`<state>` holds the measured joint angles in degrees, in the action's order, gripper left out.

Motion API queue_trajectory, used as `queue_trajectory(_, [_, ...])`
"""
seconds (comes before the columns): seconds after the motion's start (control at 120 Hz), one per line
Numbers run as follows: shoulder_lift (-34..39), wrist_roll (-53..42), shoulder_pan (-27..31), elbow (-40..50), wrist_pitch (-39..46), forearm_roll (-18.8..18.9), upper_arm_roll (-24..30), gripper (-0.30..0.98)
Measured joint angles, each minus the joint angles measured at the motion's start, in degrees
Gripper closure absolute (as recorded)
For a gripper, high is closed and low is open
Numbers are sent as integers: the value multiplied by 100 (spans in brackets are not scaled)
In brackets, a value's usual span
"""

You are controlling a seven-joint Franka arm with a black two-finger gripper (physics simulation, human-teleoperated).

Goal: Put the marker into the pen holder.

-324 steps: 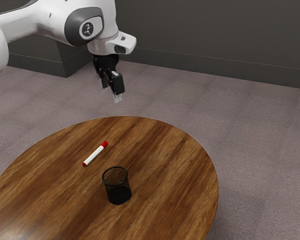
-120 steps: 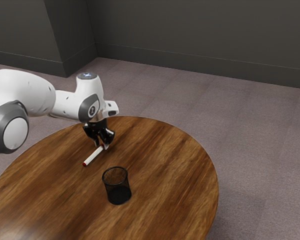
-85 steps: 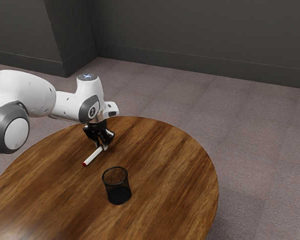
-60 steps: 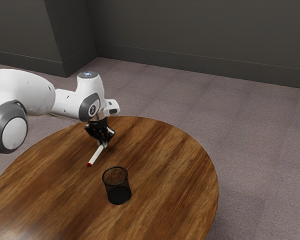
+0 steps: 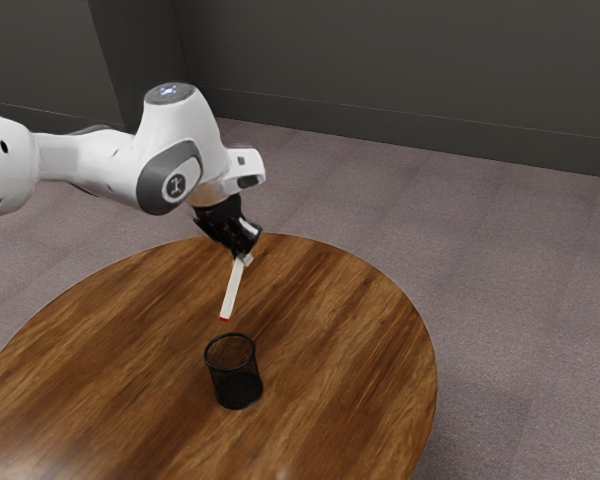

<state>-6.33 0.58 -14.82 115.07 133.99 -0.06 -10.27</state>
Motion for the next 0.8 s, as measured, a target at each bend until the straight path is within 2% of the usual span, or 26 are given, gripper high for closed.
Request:
queue_trajectory(0.258, [266,160,-288,498,-11,18,-6,78])
queue_trajectory(0.608, [243,329,-352,986,-21,-26,218,75])
queue_trajectory(0.658, [243,337,-333,1070,-24,-55,256,70])
queue_trajectory(0.8, [256,252,-300,1127,-152,-187,306,39])
